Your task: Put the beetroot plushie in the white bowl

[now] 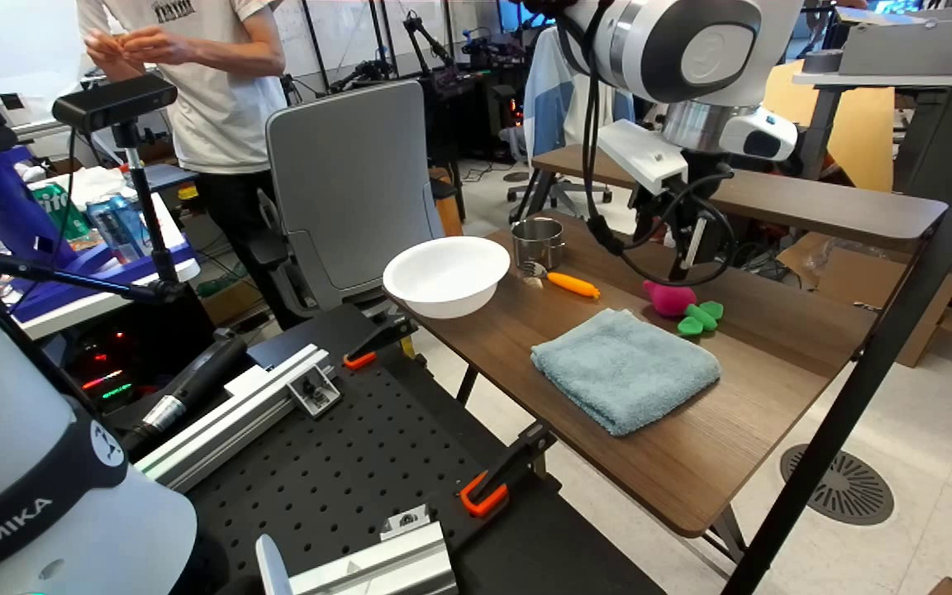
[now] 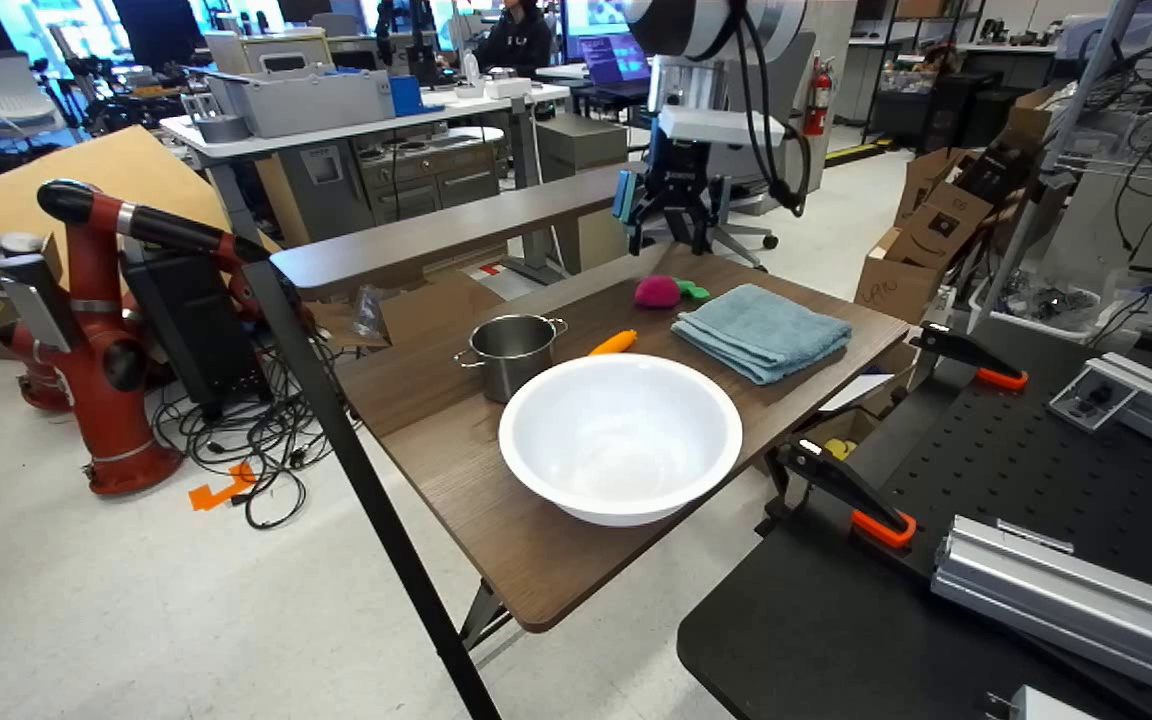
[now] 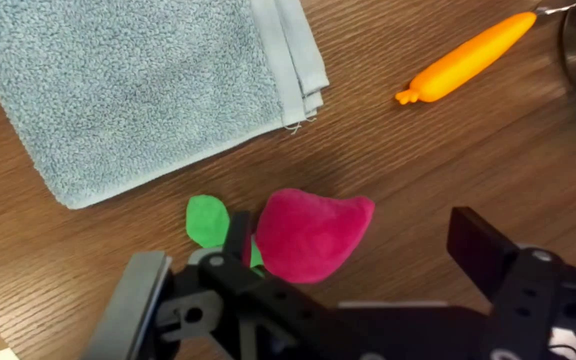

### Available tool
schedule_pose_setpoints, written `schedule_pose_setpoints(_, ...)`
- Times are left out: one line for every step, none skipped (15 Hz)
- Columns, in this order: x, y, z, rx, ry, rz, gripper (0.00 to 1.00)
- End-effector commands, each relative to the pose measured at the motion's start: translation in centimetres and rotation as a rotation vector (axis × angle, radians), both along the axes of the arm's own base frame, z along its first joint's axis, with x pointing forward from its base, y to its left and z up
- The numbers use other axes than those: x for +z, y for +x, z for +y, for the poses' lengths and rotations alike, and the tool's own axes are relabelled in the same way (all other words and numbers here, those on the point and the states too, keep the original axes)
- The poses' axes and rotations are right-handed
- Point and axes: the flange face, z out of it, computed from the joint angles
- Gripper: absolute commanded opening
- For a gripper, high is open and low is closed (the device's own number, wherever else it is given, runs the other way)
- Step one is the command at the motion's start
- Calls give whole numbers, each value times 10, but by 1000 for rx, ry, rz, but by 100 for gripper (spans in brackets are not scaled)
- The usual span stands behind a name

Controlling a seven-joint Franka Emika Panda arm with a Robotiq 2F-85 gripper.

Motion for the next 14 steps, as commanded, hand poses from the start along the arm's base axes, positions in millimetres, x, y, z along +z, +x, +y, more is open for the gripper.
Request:
schedule_pose_setpoints(-12, 14, -3, -43, -3, 22, 100)
schedule_pose_setpoints(-17, 17, -3, -53, -6, 27, 100)
schedule_pose_setpoints(-21, 19, -4, -64, -11, 29, 100)
schedule_pose_setpoints(-26, 21, -5, -73, -15, 39, 100)
schedule_pose_setpoints(-31, 22, -6, -82, -18, 46, 100)
schedule_pose_setpoints(-35, 23, -6, -92, -21, 52, 100)
schedule_pose_setpoints(-40, 24, -7, -100, -23, 57, 100)
schedule_pose_setpoints(-43, 26, -7, -105, -29, 57, 76)
schedule_pose_setpoints(-46, 26, -8, -108, -34, 62, 72)
schedule_pose_setpoints(-48, 28, -8, -111, -38, 63, 66)
schedule_pose_setpoints(-49, 29, -8, -115, -41, 66, 56)
schedule_pose_setpoints(-51, 30, -8, -114, -42, 72, 49)
schedule_pose_setpoints(-52, 30, -8, -113, -45, 78, 42)
schedule_pose_setpoints(-54, 30, -8, -112, -45, 89, 34)
